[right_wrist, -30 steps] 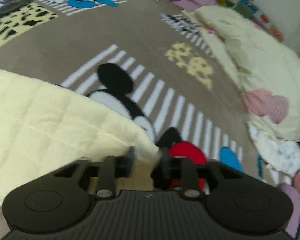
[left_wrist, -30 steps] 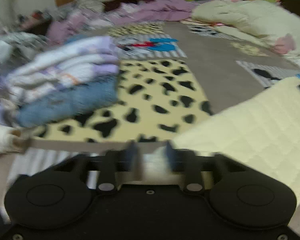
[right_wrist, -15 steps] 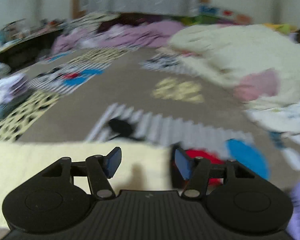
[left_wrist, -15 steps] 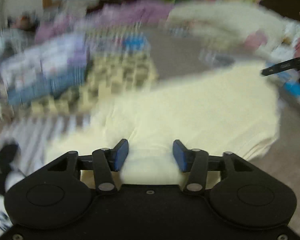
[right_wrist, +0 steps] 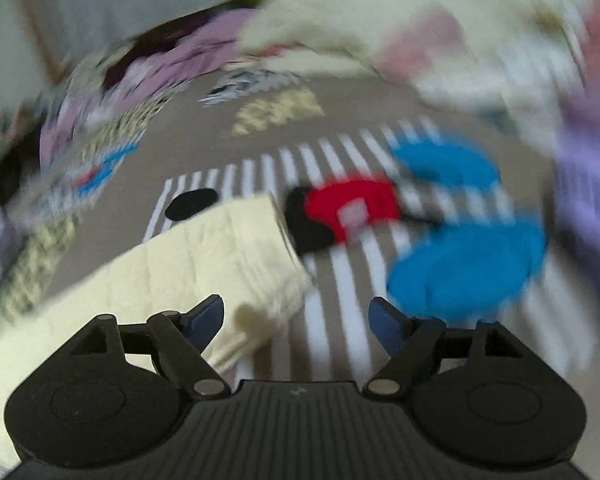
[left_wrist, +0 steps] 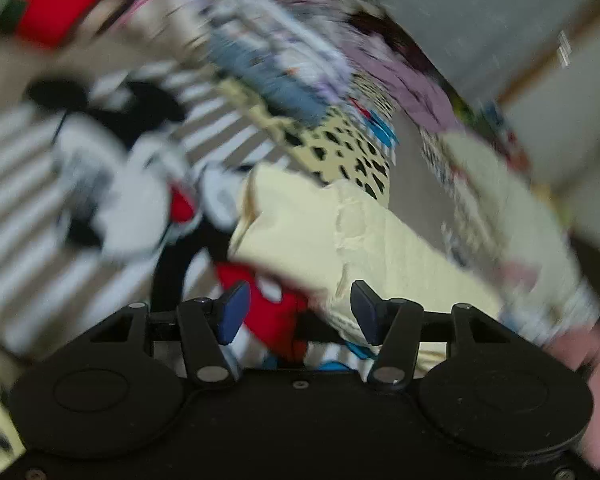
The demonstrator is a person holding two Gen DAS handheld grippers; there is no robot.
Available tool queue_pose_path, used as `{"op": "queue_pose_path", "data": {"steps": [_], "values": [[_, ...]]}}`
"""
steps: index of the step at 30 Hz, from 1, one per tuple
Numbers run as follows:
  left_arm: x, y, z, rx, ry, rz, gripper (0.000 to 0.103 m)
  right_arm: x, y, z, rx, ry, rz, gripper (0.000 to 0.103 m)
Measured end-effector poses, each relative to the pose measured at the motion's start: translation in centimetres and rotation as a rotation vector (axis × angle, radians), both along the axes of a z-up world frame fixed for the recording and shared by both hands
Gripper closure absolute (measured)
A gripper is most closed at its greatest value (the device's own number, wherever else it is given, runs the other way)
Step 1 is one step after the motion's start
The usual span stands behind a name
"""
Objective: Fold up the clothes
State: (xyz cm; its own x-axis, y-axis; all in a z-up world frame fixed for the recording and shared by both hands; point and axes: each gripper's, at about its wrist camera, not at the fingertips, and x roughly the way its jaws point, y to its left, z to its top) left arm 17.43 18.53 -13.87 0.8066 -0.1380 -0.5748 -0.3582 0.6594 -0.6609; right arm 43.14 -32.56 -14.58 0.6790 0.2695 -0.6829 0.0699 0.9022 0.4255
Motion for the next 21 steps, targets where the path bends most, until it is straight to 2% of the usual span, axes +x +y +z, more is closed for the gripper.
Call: {"op": "queue_pose_path", "data": {"steps": [2,4,9,15,18,21], "values": [[0.0,0.4,-1.1,-0.087,0.000,0.025,0.048,-0.8,-1.2,-1.4,0.133,0.011,-0.052,0.023],[0.6,0.6,-1.9,-0.125,-0.014,0.058,0.048,-1.3,-1.7,-2.5,0.226,0.004,-0.085,0.019],[3.3,0.7,-3.1,-0.158,-0.077,0.132,0.050,-0.2,-1.2,-3.3,0.290,-0.017,-0.078,0.018],[5.5,-0.4,-3.0,-0.131,-0.088,0.105,0.060,2.0,-1.4,-4.0,0.357,-0.056,-0.103,0.019],[5.8,-0.7,-3.3,-0.141,-0.089,0.109,0.061,2.5,-0.9,-4.2,0.357,-0.082,-0.114,0.020],[5.8,-0.8,-3.5,-0.149,-0.088,0.120,0.062,2.3,-0.4,-4.6,0.375,-0.112,-0.147,0.028]]}}
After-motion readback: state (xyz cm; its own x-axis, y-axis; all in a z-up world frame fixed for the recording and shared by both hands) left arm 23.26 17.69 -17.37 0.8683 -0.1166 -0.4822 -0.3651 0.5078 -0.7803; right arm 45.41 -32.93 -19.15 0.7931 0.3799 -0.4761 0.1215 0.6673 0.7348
